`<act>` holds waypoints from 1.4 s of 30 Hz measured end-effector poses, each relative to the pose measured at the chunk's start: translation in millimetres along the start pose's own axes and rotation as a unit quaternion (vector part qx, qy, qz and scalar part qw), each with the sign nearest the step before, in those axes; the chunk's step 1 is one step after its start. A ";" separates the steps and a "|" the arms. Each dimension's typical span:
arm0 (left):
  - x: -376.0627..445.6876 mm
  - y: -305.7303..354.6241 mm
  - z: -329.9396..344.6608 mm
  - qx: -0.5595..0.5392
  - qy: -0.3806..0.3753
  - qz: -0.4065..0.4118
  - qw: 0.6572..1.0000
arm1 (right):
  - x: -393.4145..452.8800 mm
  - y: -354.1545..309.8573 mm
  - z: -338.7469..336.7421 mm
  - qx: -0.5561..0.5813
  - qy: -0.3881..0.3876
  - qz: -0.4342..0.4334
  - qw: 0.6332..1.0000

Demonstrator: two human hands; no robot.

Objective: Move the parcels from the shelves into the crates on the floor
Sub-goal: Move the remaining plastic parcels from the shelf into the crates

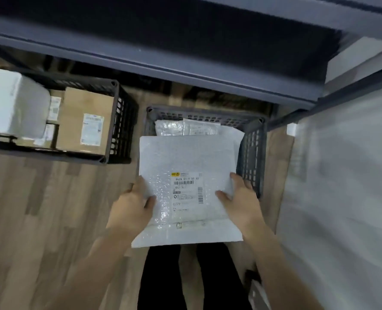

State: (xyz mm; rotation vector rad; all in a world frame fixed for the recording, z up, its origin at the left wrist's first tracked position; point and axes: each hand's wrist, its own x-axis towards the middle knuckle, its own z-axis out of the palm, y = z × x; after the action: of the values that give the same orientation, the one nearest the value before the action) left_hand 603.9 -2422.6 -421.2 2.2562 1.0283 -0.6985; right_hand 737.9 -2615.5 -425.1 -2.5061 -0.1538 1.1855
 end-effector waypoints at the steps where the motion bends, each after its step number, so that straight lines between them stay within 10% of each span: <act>1: 15.5 -2.9 13.2 0.010 -0.004 -0.003 1.000 | 18.1 6.2 10.5 -0.006 -0.004 -0.002 1.000; 23: 308.4 -57.8 189.4 0.247 -0.017 0.011 0.969 | 310.7 78.4 181.5 -0.110 -0.035 -0.124 0.986; 36: 347.4 -53.9 192.9 0.274 0.038 0.001 0.961 | 350.0 70.4 189.0 -0.377 0.152 -0.206 0.890; 39: 351.6 -50.6 201.7 0.394 0.131 0.089 0.905 | 354.6 69.0 191.8 -0.395 0.232 -0.286 0.842; 42: 358.8 -50.0 204.4 0.433 0.147 0.220 0.862 | 362.9 71.4 198.1 -0.446 0.133 -0.380 0.800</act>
State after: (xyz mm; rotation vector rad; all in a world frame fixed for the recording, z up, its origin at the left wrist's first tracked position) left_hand 723.2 -2352.6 -813.5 3.3035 0.2512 -0.7012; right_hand 815.2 -2536.7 -829.8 -2.7424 -1.8059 0.4136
